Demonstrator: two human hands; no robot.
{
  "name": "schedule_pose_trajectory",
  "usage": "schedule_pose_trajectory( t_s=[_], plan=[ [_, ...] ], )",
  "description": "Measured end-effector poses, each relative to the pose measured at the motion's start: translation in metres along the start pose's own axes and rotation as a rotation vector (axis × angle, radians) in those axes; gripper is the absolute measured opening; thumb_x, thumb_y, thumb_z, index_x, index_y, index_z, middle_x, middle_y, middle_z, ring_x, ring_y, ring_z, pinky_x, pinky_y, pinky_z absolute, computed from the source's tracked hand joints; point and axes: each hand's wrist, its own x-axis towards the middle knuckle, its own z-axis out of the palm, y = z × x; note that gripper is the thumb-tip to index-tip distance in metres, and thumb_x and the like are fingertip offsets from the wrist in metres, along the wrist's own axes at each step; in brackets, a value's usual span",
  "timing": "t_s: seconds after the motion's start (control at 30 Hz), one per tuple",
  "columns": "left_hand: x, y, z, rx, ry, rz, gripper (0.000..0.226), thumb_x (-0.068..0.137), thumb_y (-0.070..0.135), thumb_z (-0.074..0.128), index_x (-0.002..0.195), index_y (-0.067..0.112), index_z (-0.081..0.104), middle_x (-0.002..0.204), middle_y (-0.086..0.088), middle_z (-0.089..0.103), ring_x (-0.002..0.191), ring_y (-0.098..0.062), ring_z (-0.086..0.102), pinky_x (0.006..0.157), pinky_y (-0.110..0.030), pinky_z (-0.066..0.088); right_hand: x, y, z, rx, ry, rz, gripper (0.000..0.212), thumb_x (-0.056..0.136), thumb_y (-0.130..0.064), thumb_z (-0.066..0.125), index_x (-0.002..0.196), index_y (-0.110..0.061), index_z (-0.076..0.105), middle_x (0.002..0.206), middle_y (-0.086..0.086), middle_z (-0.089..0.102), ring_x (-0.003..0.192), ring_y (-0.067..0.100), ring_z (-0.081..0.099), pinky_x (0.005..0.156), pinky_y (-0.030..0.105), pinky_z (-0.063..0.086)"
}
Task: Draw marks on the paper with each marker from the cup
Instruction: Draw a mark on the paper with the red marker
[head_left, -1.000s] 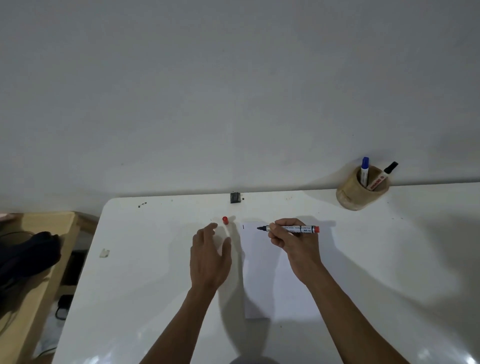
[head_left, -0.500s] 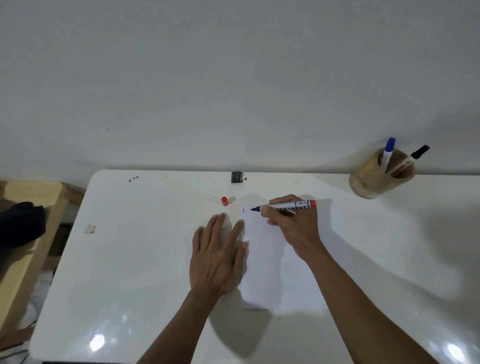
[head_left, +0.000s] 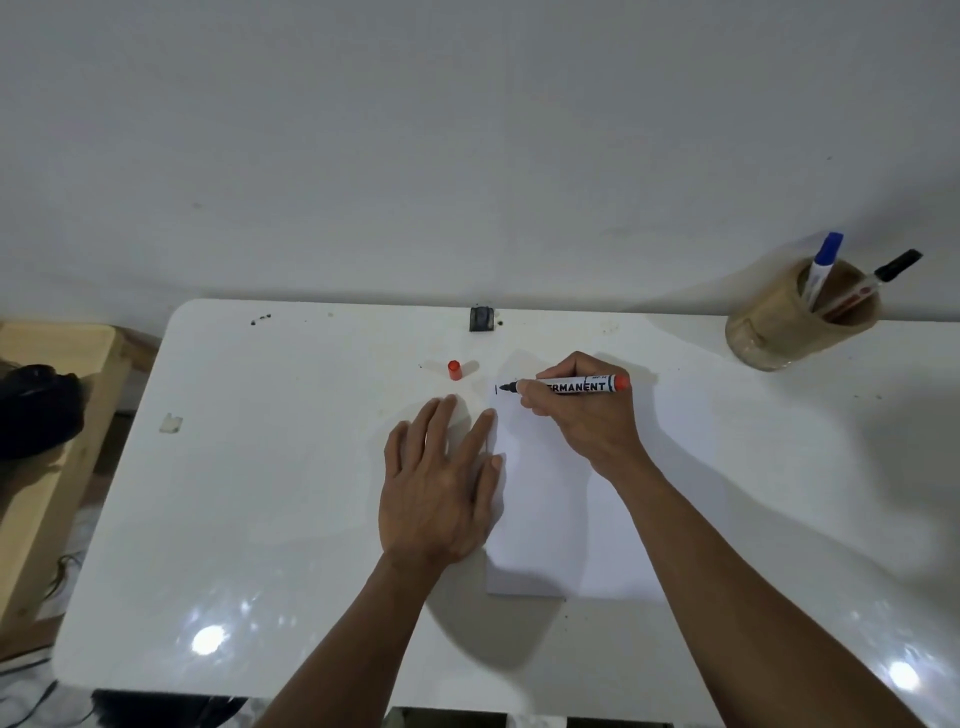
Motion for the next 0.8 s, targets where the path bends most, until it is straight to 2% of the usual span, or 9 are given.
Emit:
schedule_pose_trajectory(
  t_s=[0.3,0.57,0.8],
  plan=[
    [0.0007,-0.0024,0.0035,-0.003,0.012,0.004,0.050,0.098,0.048,0.042,0.144,0.031,0.050,0.152,-0.012,0.048,0.145,-0.031,0.038,0.116,-0.051,0.029,0.0005,0.0008,0.0010,-0.021,0.007,0.006,0.015,0.074,-0.016,0.088,0.072,-0.015,0.073,0.072,0.004,0.079,0.070,0.026,0.079,0.071,0.052,0.065],
    [0.0008,-0.0029,0.0057,0.001,0.024,0.004,0.050,0.098,0.049,0.041,0.144,0.032,0.049,0.152,-0.011,0.047,0.145,-0.029,0.037,0.116,-0.050,0.029,0.0022,0.0017,0.0026,-0.074,0.002,0.007,0.018,0.076,-0.017,0.088,0.076,-0.009,0.072,0.071,0.002,0.079,0.070,0.025,0.079,0.069,0.055,0.064],
    [0.0003,-0.0031,0.0069,0.001,0.055,0.013,0.049,0.098,0.048,0.044,0.143,0.031,0.051,0.151,-0.012,0.049,0.144,-0.030,0.039,0.114,-0.050,0.030,0.0021,-0.0015,0.0014,-0.127,-0.010,0.012,0.017,0.075,-0.013,0.087,0.073,-0.006,0.071,0.074,0.013,0.078,0.072,0.036,0.077,0.070,0.058,0.063]
  ],
)
